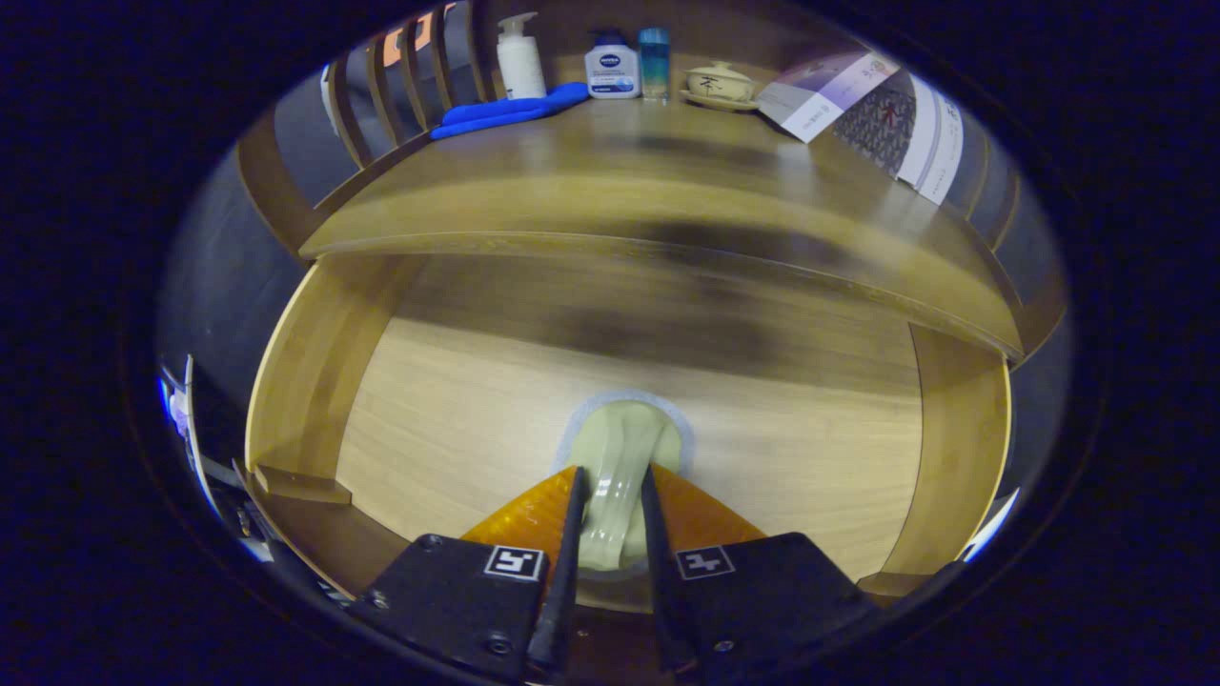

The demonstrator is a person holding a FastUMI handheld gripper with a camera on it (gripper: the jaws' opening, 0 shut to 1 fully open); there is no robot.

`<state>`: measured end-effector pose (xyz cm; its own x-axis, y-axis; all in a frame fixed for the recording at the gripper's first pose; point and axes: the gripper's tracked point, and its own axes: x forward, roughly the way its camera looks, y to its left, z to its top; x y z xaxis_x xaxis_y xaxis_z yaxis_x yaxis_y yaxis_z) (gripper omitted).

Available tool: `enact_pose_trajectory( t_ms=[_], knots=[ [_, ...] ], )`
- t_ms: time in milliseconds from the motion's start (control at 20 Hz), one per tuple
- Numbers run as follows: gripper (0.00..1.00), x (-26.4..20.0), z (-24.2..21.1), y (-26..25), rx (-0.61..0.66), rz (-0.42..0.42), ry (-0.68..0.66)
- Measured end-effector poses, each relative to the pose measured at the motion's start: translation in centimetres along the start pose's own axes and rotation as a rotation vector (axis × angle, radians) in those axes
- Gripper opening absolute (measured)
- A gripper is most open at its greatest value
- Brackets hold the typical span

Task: Pull open the drawer, take out the items inside it, and place them on the countertop above the cabinet.

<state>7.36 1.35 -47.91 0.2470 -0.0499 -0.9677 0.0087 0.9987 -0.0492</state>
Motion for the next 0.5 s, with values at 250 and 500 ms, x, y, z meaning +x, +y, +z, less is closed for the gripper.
enact_pose_trajectory(
  t_ms=[250,500],
  knots=[
    [0.21,-0.9,0.4,-0.3,-0.004,0.002,-0.020],
    [0.20,-4.3,1.9,-0.6,-0.002,0.003,-0.078]
  ],
)
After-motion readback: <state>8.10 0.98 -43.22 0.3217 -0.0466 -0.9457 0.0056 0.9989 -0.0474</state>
